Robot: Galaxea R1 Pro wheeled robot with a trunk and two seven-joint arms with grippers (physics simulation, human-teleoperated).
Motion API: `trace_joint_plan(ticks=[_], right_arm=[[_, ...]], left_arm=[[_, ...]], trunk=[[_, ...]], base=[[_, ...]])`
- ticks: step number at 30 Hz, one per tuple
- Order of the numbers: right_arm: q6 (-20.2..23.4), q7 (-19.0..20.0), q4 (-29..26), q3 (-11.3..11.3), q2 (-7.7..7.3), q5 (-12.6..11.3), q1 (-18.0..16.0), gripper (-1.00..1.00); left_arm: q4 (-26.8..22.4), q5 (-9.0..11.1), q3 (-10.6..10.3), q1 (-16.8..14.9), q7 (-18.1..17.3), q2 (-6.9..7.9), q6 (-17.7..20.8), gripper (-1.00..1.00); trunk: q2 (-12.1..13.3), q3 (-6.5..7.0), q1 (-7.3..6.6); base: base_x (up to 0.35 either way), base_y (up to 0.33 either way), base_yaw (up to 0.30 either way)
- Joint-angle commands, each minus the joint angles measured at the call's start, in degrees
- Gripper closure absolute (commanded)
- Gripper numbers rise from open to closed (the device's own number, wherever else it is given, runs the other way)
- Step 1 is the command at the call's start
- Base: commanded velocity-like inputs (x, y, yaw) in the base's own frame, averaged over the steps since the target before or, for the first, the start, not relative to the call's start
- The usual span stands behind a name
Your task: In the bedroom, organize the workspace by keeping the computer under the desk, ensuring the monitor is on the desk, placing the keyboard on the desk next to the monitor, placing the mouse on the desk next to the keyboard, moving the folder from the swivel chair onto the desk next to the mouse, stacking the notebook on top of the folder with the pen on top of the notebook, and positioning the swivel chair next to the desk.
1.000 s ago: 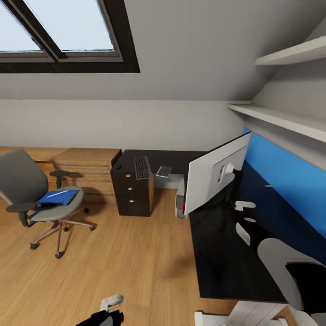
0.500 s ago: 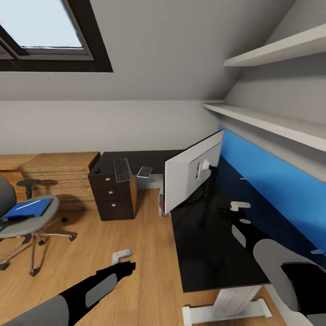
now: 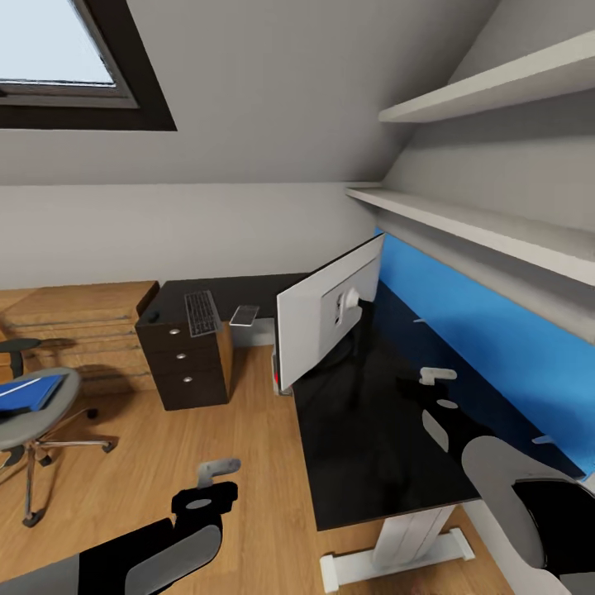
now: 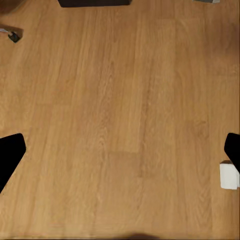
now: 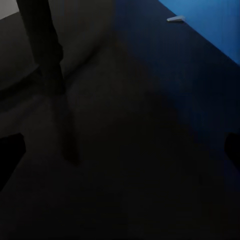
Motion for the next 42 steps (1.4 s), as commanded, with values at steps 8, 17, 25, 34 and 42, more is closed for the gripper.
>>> trace_joint_plan(ticks=[8, 17, 25, 34, 42], right_arm=[[-0.2, -0.1, 0.1, 0.5, 0.17, -0.6, -0.1, -1.00], [-0.2, 0.0, 0.1, 0.6, 1.14, -0.6, -0.1, -1.00], [-0.2, -0.1, 0.1, 0.6, 2.50, -0.6, -0.1, -1.00], [-0.3, -0.2, 0.1, 0.6, 4.07, -0.5, 0.1, -1.00], [-0.3, -0.1, 0.1, 0.6, 4.08, -0.5, 0.2, -1.00]], left_arm=[[1.3, 2.5, 0.3, -0.1, 2.9, 0.21, 0.1, -1.00], [1.5, 2.7, 0.3, -0.1, 3.1, 0.24, 0.0, -1.00], [1.9, 2.8, 0.3, -0.1, 3.2, 0.24, 0.0, -1.00], [6.0, 2.8, 1.2, -0.1, 3.1, 0.14, 0.0, -1.00], [9.4, 2.9, 4.0, -0.1, -0.5, 0.07, 0.0, -1.00]], trunk=[[-0.1, -0.09, 0.01], [-0.1, -0.09, 0.01], [-0.1, -0.09, 0.01], [-0.1, -0.23, 0.01], [-0.1, -0.28, 0.01]], base=[[0.000, 0.000, -0.012], [0.000, 0.000, 0.000], [0.000, -0.061, 0.005], [0.000, -0.311, 0.202], [0.000, -0.307, 0.029]])
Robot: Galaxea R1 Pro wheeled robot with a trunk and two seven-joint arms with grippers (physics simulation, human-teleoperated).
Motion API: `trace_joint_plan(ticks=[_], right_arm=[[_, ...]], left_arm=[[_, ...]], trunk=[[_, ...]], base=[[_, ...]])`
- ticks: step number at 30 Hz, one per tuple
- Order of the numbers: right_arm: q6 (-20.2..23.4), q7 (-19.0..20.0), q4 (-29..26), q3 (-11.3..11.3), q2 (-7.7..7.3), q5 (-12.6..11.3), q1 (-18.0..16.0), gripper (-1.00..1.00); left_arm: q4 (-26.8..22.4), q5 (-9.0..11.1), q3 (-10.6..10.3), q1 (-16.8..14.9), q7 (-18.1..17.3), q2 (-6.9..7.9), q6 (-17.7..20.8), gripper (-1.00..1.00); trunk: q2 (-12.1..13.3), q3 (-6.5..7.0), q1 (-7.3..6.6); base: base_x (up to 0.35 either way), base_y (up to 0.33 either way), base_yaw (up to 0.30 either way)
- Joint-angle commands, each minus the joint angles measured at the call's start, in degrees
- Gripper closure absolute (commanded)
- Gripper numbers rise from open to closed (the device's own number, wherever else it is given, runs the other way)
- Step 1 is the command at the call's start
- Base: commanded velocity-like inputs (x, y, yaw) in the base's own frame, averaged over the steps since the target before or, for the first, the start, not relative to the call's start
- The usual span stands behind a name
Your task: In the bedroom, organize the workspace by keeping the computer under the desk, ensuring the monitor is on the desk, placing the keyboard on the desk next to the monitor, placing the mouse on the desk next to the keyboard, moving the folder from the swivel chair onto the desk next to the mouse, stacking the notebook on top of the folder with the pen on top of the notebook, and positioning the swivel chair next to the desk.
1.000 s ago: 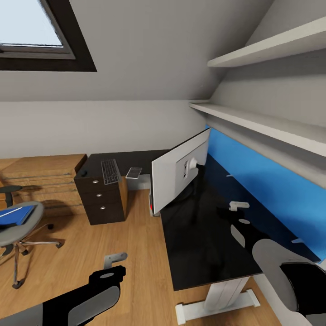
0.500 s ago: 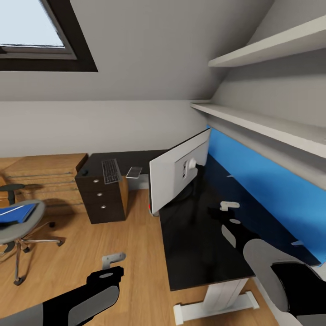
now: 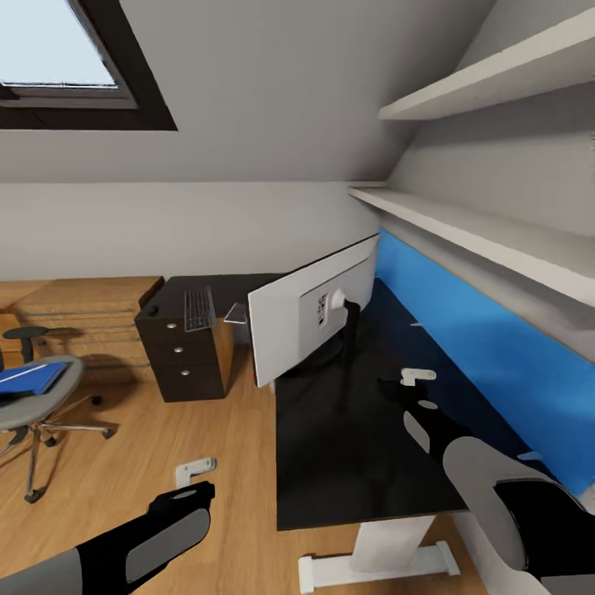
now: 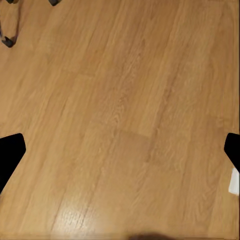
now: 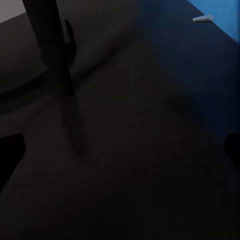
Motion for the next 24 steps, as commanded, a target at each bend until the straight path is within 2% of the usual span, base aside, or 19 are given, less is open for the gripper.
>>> trace_joint_plan(ticks=[1, 9, 14, 18, 24], right_arm=[[-0.2, -0.2, 0.0, 0.5, -0.05, -0.5, 0.0, -1.00], [-0.8, -0.1, 0.1, 0.5, -0.24, -0.5, 0.2, -1.00], [-4.3, -0.1, 0.4, 0.6, -0.29, 0.1, 1.4, -1.00], [-9.1, 0.2, 2.4, 0.6, -0.29, 2.6, 2.6, -1.00], [-12.3, 2.1, 5.4, 0.6, -0.12, 6.5, 3.1, -1.00]], left_arm=[[0.3, 0.1, 0.5, -0.1, -1.8, 0.04, 0.5, -1.00], [0.4, 0.0, 0.9, -0.1, -2.9, 0.17, 0.5, -1.00], [0.3, 0.0, 1.0, -0.1, -2.9, 0.22, 0.4, -1.00], [0.1, 0.0, 1.1, -0.1, -2.9, 0.30, 0.4, -1.00], [-1.2, 0.0, 1.4, -0.1, -3.0, 0.87, 0.4, -1.00]], trunk=[[-0.1, -0.09, 0.01], [-0.1, -0.09, 0.01], [-0.1, -0.09, 0.01], [-0.1, -0.09, 0.01], [-0.1, -0.09, 0.01]], base=[[0.000, -0.115, 0.003], [0.026, -0.029, 0.001], [0.216, -0.003, 0.000], [0.290, 0.018, 0.000], [0.275, 0.071, 0.000]])
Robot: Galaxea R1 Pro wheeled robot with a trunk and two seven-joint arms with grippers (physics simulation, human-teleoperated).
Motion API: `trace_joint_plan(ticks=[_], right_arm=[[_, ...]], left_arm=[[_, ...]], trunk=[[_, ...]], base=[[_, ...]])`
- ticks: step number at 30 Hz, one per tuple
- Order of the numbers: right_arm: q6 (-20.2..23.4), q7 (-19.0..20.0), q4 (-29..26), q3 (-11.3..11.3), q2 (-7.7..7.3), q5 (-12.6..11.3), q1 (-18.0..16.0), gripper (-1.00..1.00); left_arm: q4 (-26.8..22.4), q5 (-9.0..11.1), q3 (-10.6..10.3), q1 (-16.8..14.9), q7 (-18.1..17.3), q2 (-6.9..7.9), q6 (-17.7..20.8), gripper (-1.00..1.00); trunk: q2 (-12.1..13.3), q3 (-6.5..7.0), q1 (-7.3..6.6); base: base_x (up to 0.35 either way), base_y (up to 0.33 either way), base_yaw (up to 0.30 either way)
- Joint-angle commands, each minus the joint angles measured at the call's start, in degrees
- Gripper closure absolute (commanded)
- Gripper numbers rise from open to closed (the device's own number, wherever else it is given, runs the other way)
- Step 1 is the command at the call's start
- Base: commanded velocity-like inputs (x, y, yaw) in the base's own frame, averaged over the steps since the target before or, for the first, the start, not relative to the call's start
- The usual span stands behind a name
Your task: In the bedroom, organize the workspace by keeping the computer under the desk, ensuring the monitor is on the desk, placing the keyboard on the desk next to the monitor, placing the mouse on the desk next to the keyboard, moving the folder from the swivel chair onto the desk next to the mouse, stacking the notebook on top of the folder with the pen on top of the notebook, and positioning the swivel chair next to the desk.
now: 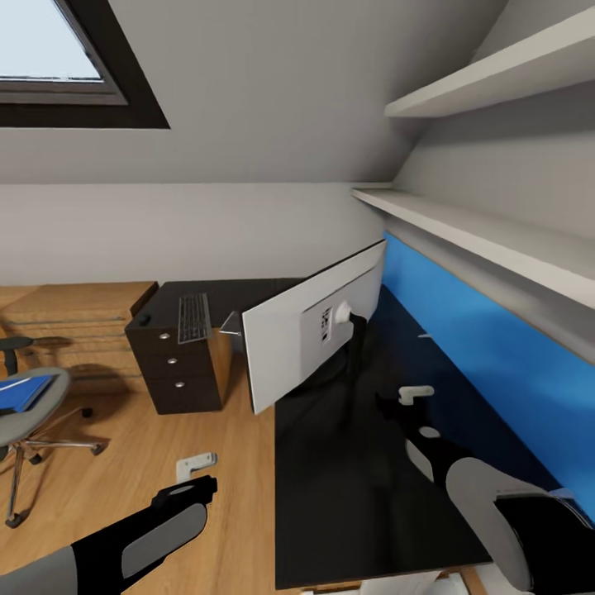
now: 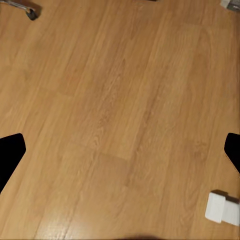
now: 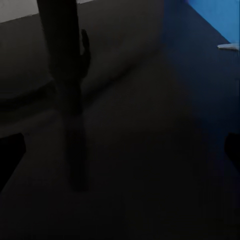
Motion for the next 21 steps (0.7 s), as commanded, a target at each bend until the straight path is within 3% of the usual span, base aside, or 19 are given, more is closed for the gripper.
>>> trace_joint_plan(ticks=[1, 10, 21], right_arm=[[-0.4, 0.4, 0.4, 0.4, 0.00, 0.4, 0.0, -1.00], [-1.4, 4.2, 1.4, 0.4, 0.05, 2.6, 0.1, -1.00], [-1.3, 4.6, 1.5, 0.5, 0.13, 2.8, 0.1, -1.00]], left_arm=[[-0.5, 0.0, 0.0, -0.1, 0.3, 0.37, 0.4, -1.00], [-5.3, 1.5, 0.5, -0.1, 0.3, 4.55, 0.3, -1.00], [-6.4, 3.2, 0.7, -0.1, 0.3, 5.56, -2.0, -1.00]], trunk=[[-0.1, -0.08, 0.04], [-0.1, -0.08, 0.04], [-0.1, -0.08, 0.04]], base=[[0.244, 0.089, 0.000], [0.163, 0.067, 0.000], [0.021, 0.008, 0.000]])
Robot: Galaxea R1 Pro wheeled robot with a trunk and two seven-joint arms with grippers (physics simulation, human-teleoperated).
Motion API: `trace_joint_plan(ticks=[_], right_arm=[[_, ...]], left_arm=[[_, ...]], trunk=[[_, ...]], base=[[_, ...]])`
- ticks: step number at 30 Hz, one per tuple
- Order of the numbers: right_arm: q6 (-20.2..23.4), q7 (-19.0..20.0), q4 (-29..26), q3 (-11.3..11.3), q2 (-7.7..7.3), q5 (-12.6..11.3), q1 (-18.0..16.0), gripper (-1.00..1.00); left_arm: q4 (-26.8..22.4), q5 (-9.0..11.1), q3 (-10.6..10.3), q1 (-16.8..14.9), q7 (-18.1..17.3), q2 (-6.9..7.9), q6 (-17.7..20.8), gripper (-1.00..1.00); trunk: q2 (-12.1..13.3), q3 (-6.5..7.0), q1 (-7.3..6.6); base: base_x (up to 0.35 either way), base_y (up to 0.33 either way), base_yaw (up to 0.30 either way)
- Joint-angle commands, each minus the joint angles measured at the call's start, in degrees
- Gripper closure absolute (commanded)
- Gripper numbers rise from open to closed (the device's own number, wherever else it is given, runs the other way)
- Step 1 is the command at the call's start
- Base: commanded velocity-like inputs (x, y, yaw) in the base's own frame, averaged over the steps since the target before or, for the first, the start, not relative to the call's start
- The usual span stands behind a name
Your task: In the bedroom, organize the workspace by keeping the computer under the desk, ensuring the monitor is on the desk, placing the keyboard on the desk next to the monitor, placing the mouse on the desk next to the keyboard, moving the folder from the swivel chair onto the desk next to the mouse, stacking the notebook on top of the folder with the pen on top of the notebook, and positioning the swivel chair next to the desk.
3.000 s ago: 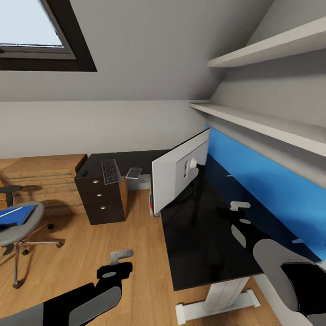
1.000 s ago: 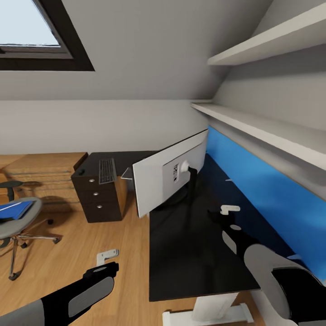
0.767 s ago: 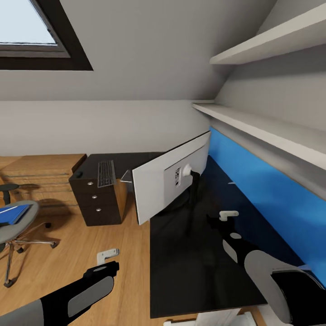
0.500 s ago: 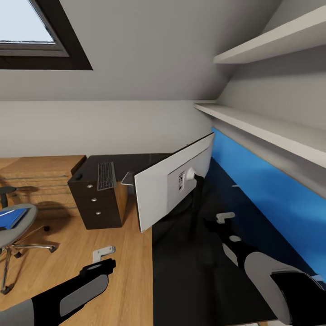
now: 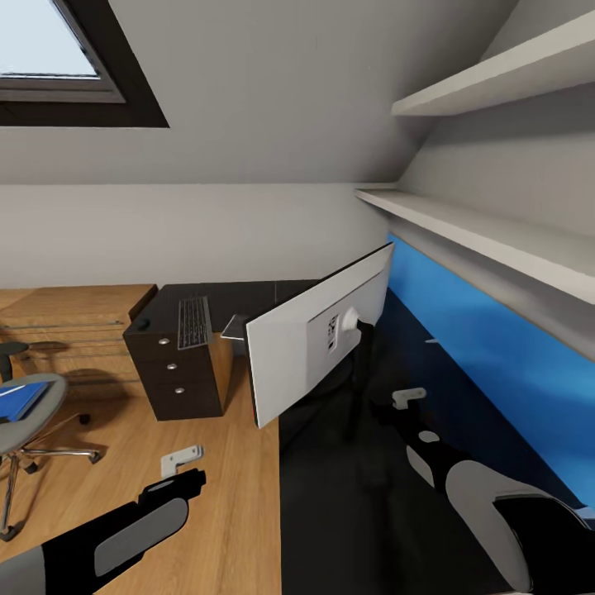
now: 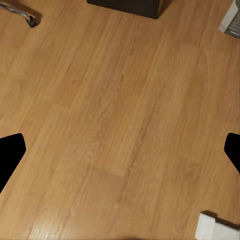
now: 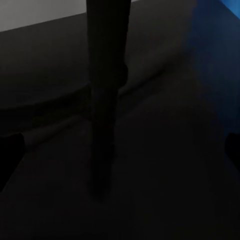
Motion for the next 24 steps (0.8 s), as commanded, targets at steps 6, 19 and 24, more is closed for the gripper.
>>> trace_joint_plan(ticks=[6, 19, 24], right_arm=[[0.0, -2.1, -0.1, 0.4, 0.61, -0.1, -0.1, -1.00], [10.8, -13.3, -6.0, 0.1, 5.33, -0.3, -0.2, -1.00], [15.7, -13.6, -9.2, 0.0, 4.74, -0.2, -0.4, -1.00]], left_arm=[[-0.2, 0.2, 0.0, -0.1, 0.3, 0.36, -0.2, -1.00], [-8.7, 4.0, 1.0, -0.1, 0.3, 8.85, -0.4, -1.00], [-9.7, 4.8, 1.0, -0.1, 0.2, 9.86, -0.4, -1.00]], trunk=[[-0.1, -0.09, 0.01], [-0.1, -0.09, 0.01], [-0.1, -0.09, 0.01]], base=[[0.002, 0.001, 0.000], [0.000, 0.000, 0.000], [0.000, 0.000, 0.000]])
